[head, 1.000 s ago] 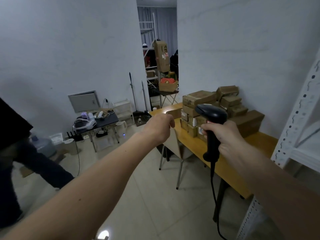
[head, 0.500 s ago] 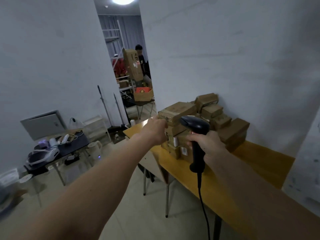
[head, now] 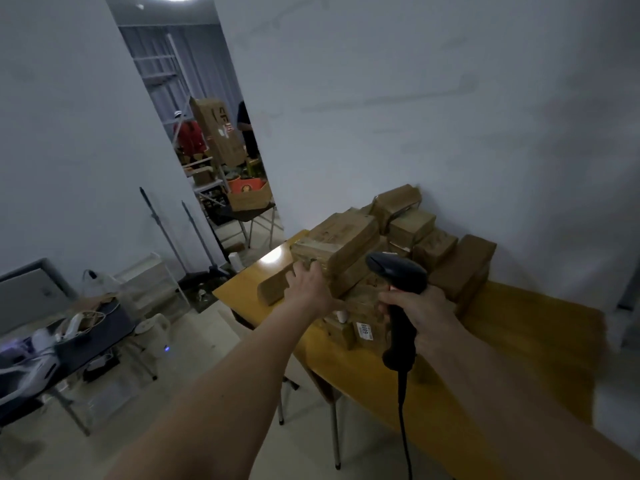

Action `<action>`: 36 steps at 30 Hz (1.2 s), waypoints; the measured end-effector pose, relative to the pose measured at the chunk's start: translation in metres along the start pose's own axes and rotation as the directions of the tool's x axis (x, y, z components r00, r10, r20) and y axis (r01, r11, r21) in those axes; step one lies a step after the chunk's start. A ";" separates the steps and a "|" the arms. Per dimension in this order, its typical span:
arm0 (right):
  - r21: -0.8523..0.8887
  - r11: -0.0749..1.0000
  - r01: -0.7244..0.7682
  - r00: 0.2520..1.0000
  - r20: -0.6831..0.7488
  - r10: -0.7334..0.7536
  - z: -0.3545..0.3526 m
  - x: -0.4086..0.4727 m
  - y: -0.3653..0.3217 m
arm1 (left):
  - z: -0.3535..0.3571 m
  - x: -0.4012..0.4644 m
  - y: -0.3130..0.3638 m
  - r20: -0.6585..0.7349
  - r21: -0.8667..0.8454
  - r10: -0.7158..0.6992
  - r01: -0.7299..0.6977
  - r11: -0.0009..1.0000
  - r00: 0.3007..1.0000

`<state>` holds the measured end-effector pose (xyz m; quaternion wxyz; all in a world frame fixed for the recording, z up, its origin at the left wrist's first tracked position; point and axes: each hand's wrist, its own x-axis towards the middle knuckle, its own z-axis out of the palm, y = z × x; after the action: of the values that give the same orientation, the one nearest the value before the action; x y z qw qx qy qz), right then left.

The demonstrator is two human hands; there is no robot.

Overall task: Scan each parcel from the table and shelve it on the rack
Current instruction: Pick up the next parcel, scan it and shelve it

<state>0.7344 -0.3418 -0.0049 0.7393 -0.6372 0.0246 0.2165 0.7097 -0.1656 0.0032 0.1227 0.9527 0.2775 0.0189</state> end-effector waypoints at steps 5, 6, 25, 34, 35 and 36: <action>-0.008 0.999 0.035 0.995 -0.098 -0.035 0.020 0.033 -0.005 | 0.011 0.068 -0.009 0.010 0.008 0.027 -0.027 1.000 1.000; -0.011 0.999 0.034 0.993 -0.111 -0.035 0.026 0.040 -0.006 | 0.014 0.081 -0.013 0.015 0.016 0.029 -0.029 0.999 0.999; 0.086 0.996 -0.023 0.960 -0.277 0.046 0.078 0.123 0.011 | 0.054 0.229 -0.061 0.148 -0.254 0.106 -0.066 0.965 0.983; 0.093 0.995 -0.034 0.954 -0.294 0.060 0.075 0.129 0.014 | 0.067 0.246 -0.076 0.086 -0.238 0.189 -0.164 0.957 0.978; 0.087 0.996 -0.036 0.954 -0.294 0.060 0.076 0.128 0.014 | 0.067 0.247 -0.076 0.077 -0.239 0.193 -0.170 0.956 0.978; 0.081 0.996 -0.038 0.954 -0.295 0.060 0.077 0.128 0.014 | 0.069 0.248 -0.077 0.061 -0.236 0.198 -0.179 0.955 0.978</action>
<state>0.8265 -0.2304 -0.0432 0.7449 -0.6336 0.1591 0.1356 0.8864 0.0141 -0.0903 0.2410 0.9542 0.1758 0.0223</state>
